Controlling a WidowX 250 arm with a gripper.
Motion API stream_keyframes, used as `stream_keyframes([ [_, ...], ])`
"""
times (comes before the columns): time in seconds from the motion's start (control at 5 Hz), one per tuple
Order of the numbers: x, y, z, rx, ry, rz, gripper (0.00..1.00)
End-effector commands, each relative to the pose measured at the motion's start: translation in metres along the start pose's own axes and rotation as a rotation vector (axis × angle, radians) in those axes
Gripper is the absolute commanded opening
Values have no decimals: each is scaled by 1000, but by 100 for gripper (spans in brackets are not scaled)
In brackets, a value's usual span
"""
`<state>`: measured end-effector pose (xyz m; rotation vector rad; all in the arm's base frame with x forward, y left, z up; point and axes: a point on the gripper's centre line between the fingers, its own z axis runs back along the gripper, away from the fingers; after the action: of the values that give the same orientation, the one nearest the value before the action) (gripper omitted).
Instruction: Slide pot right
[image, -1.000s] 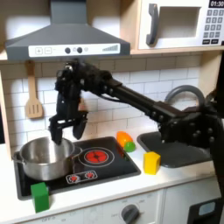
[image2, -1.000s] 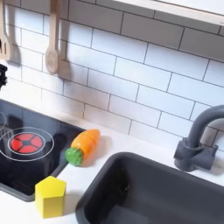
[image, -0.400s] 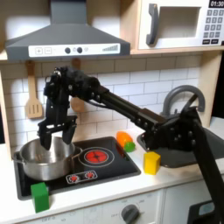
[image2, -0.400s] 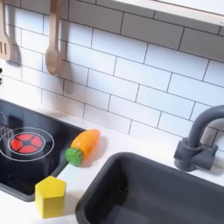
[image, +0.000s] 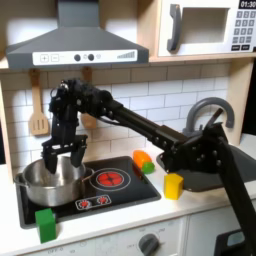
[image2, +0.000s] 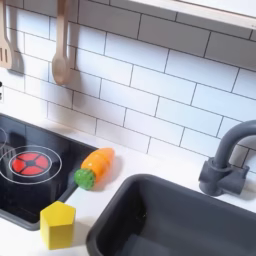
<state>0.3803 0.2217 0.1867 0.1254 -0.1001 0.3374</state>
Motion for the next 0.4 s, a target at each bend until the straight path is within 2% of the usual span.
stream_keyframes([
  [0.0,0,-1,-12,8,33,-7,100],
  [0.2,0,-3,-21,6,54,-17,100],
])
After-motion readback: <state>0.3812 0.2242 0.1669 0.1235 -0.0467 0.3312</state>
